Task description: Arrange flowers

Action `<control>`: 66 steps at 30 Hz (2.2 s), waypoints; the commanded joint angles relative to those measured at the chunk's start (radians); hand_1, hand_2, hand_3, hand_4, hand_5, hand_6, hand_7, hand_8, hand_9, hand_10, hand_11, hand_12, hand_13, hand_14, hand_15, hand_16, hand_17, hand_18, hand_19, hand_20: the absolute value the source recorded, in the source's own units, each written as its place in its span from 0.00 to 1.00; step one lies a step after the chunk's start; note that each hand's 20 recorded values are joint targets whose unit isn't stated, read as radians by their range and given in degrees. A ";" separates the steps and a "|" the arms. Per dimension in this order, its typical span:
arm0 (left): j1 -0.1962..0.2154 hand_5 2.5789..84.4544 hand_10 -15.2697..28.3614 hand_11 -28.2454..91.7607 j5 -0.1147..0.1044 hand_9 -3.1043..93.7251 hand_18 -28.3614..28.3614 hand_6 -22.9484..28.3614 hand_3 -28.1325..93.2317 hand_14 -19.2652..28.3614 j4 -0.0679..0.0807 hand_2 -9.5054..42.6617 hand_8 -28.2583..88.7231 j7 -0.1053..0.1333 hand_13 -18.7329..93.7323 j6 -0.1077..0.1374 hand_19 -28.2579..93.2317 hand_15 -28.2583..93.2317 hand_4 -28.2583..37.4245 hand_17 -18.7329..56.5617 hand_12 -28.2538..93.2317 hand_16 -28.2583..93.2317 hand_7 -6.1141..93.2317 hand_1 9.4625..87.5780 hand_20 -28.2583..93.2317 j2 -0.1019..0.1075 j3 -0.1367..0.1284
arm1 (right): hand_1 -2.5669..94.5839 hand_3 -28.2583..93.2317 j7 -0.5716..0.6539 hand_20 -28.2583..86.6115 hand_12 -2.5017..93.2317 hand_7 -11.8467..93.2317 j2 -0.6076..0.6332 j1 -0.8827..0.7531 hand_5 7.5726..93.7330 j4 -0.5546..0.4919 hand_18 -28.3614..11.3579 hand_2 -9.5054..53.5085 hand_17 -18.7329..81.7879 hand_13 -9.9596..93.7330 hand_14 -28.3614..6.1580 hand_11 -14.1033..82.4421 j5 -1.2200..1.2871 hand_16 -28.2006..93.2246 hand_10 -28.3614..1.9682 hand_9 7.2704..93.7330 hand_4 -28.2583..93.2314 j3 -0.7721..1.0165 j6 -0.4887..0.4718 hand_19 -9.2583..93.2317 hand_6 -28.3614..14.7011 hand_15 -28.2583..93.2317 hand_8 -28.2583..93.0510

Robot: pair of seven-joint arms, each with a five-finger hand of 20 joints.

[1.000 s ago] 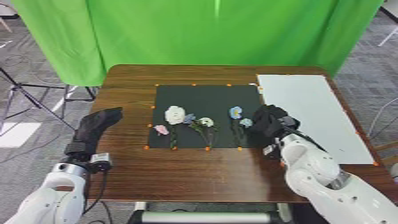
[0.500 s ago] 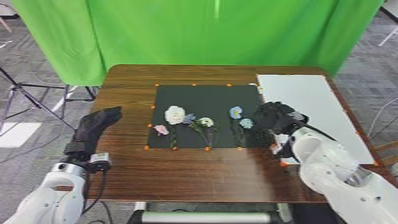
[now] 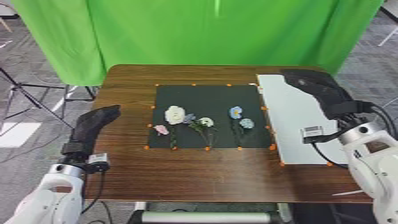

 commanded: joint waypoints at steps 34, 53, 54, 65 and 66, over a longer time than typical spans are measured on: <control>0.093 0.54 0.67 0.39 0.004 0.50 0.62 0.52 0.79 0.70 -0.084 0.18 0.18 0.088 0.43 0.073 0.24 0.29 0.00 0.29 0.32 0.23 0.21 0.11 0.33 -0.106 0.012 | 0.03 0.81 -0.175 0.45 0.15 0.16 -0.290 -0.176 0.41 0.046 0.35 0.17 0.23 0.22 0.38 0.13 0.438 0.48 0.62 0.19 0.07 -0.060 0.043 0.10 0.70 0.15 0.17; 0.105 0.52 0.72 0.51 0.015 0.71 0.70 0.52 0.78 0.79 -0.092 0.21 0.18 0.079 0.54 0.085 0.29 0.34 0.00 0.34 0.36 0.23 0.20 0.13 0.36 -0.126 -0.003 | 0.08 0.80 -0.070 0.53 0.18 0.19 -0.271 -0.174 0.54 0.042 0.29 0.20 0.38 0.49 0.39 0.22 0.338 0.34 0.43 0.53 0.09 -0.068 -0.005 0.15 0.64 0.35 0.17; 0.101 0.53 0.70 0.47 0.015 0.63 0.71 0.52 0.78 0.78 -0.090 0.20 0.18 0.083 0.54 0.097 0.32 0.34 0.00 0.37 0.34 0.23 0.20 0.13 0.37 -0.130 0.003 | 0.08 0.80 -0.072 0.53 0.18 0.19 -0.267 -0.172 0.54 0.043 0.28 0.20 0.38 0.49 0.39 0.22 0.342 0.35 0.43 0.53 0.09 -0.067 -0.001 0.15 0.64 0.35 0.17; 0.092 0.52 0.66 0.44 0.034 0.52 0.69 0.52 0.78 0.75 -0.078 0.19 0.17 0.065 0.49 0.086 0.29 0.33 0.03 0.33 0.34 0.23 0.22 0.17 0.36 -0.115 0.012 | 0.08 0.80 -0.063 0.52 0.20 0.20 -0.274 -0.206 0.51 0.028 0.24 0.25 0.35 0.48 0.33 0.21 0.340 0.40 0.42 0.45 0.09 -0.047 -0.003 0.19 0.64 0.34 0.18; 0.089 0.52 0.66 0.44 0.037 0.51 0.69 0.52 0.78 0.75 -0.074 0.19 0.17 0.056 0.50 0.075 0.30 0.33 0.04 0.34 0.34 0.23 0.22 0.17 0.36 -0.113 0.011 | 0.08 0.79 -0.057 0.52 0.20 0.20 -0.276 -0.213 0.51 0.025 0.23 0.25 0.35 0.48 0.33 0.21 0.342 0.40 0.42 0.45 0.09 -0.047 0.014 0.19 0.64 0.34 0.18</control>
